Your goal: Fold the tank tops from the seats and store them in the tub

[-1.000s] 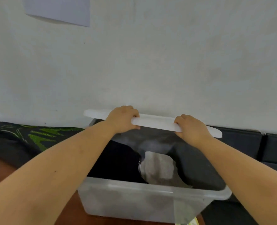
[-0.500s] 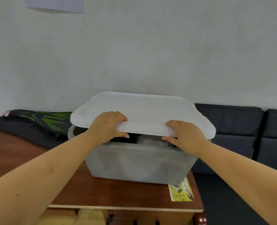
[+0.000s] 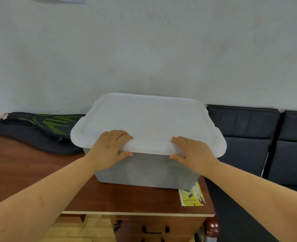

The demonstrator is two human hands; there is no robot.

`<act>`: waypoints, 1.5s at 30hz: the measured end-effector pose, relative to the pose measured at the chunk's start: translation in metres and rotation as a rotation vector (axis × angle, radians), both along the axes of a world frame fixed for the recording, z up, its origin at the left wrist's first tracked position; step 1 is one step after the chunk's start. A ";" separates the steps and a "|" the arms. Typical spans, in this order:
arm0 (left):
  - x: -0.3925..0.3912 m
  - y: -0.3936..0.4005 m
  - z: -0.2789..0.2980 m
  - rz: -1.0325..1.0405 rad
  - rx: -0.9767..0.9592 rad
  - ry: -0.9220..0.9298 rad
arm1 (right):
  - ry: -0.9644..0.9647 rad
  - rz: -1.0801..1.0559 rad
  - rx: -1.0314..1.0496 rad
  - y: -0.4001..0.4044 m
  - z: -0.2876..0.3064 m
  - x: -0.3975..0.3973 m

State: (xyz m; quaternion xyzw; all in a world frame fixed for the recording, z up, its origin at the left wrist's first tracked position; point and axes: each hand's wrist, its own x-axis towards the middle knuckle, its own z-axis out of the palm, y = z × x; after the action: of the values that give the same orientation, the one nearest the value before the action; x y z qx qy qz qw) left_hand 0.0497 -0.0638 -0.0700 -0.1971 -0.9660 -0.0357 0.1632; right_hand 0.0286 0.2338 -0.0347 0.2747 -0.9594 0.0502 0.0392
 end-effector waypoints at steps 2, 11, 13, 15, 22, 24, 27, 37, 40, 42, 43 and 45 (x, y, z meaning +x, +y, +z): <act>0.002 0.001 0.001 0.009 0.002 -0.018 | -0.001 -0.009 -0.052 0.000 -0.006 0.003; -0.048 0.086 0.036 -0.029 -0.051 -0.453 | 0.011 -0.136 -0.326 0.005 -0.018 -0.008; -0.067 0.118 0.038 -0.102 -0.042 -0.475 | 0.016 -0.284 -0.392 0.011 -0.015 -0.018; -0.085 0.146 0.037 -0.179 -0.054 -0.484 | 0.042 -0.424 -0.389 0.020 -0.012 -0.032; -0.155 0.200 0.032 -0.322 -0.089 -0.477 | -0.166 -0.819 -0.502 0.049 -0.012 -0.080; -0.177 0.210 0.032 -0.358 -0.064 -0.480 | -0.247 -0.887 -0.576 0.053 -0.008 -0.090; -0.209 0.225 0.032 -0.422 -0.061 -0.451 | -0.392 -1.020 -0.681 0.060 -0.002 -0.108; -0.268 0.267 0.022 -0.525 0.006 -0.376 | -0.459 -1.118 -0.654 0.068 -0.008 -0.128; -0.268 0.266 0.019 -0.544 0.065 -0.333 | -0.301 -1.081 -0.684 0.071 -0.015 -0.126; -0.266 0.262 0.017 -0.566 0.161 -0.322 | -0.251 -1.044 -0.720 0.070 -0.014 -0.122; -0.265 0.259 0.015 -0.567 0.209 -0.317 | -0.229 -1.021 -0.723 0.069 -0.013 -0.120; -0.265 0.257 0.013 -0.539 0.252 -0.312 | -0.185 -0.966 -0.699 0.067 -0.012 -0.118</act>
State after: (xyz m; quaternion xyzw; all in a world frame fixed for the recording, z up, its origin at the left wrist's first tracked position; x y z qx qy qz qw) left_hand -0.2152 0.1936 -0.0568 -0.4160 -0.8804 -0.2265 0.0209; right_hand -0.0899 0.3011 -0.0468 -0.2270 -0.9018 0.3626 0.0618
